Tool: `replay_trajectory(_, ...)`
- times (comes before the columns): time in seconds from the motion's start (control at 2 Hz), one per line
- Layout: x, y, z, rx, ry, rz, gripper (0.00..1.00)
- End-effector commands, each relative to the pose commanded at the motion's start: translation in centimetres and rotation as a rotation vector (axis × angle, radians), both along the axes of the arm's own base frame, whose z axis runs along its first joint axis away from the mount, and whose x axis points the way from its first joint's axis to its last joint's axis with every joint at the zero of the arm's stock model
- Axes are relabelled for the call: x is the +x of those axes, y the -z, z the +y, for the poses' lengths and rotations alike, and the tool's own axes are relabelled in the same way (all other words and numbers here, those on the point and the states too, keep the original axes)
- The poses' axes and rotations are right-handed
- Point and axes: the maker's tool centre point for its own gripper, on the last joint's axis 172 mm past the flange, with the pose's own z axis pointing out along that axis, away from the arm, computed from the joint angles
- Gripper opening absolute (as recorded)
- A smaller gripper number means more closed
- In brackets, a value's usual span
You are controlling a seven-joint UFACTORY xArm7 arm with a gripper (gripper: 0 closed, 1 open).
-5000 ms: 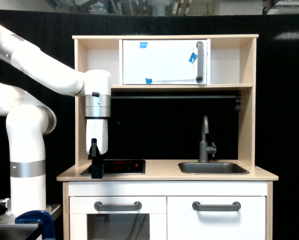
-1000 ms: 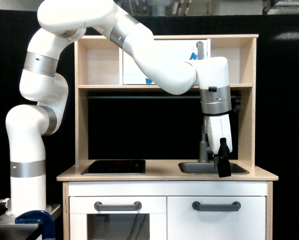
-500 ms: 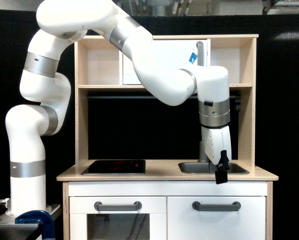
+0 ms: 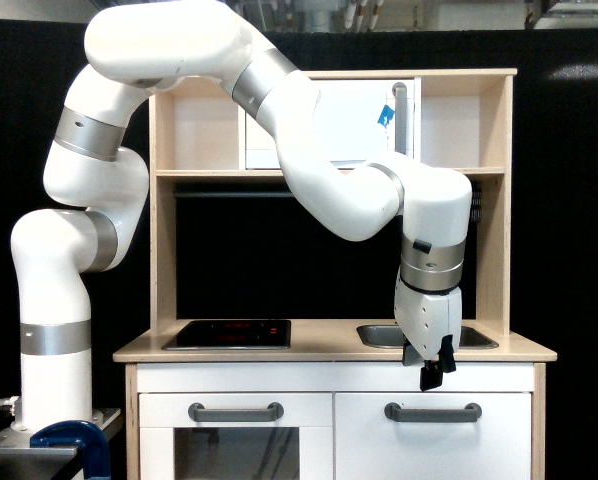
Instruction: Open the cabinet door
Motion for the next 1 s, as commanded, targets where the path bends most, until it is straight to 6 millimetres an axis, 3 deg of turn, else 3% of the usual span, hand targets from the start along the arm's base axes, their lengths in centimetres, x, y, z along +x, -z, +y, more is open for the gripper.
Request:
replay_trajectory(0.5,0.20,0.10,-1.80,-0.115,0.327,0.144,1.00)
replay_trajectory(1.0,-0.10,-0.40,-1.70,-0.059,0.479,0.120,1.00)
